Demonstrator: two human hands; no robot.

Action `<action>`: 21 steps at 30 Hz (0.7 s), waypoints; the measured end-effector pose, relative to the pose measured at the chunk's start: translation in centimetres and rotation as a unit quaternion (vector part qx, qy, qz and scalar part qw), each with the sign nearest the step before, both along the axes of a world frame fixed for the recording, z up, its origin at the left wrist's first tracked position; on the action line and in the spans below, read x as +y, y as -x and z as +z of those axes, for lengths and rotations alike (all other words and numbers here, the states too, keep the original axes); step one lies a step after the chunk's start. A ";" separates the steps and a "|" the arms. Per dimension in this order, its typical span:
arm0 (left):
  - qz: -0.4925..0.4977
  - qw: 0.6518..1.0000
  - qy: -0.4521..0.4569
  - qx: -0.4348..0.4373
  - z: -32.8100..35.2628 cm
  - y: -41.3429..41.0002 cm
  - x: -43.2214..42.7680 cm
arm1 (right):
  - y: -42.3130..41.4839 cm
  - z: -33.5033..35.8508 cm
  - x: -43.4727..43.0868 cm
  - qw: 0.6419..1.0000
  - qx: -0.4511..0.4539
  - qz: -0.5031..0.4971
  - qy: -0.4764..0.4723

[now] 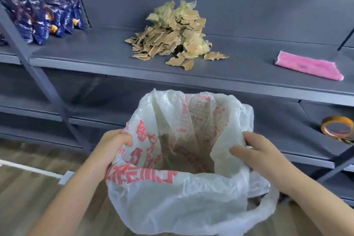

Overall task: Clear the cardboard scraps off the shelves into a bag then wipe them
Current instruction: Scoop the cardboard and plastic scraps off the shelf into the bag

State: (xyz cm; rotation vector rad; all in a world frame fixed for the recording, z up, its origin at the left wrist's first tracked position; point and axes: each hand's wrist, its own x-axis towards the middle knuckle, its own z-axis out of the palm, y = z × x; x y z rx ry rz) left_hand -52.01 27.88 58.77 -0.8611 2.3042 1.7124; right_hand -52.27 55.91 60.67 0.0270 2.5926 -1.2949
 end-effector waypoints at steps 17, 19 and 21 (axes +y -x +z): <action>0.105 0.989 0.079 -0.075 0.8 7.5 -2.9 | 6.2 -0.3 -4.7 0.972 -0.049 -0.037 0.228; 0.126 0.987 0.084 -0.049 1.0 7.5 -4.0 | 6.1 -0.9 -6.5 0.960 -0.050 -0.055 0.270; 0.167 0.979 0.120 0.006 0.9 6.5 -5.1 | 5.8 -1.5 -8.1 0.953 -0.046 -0.075 0.290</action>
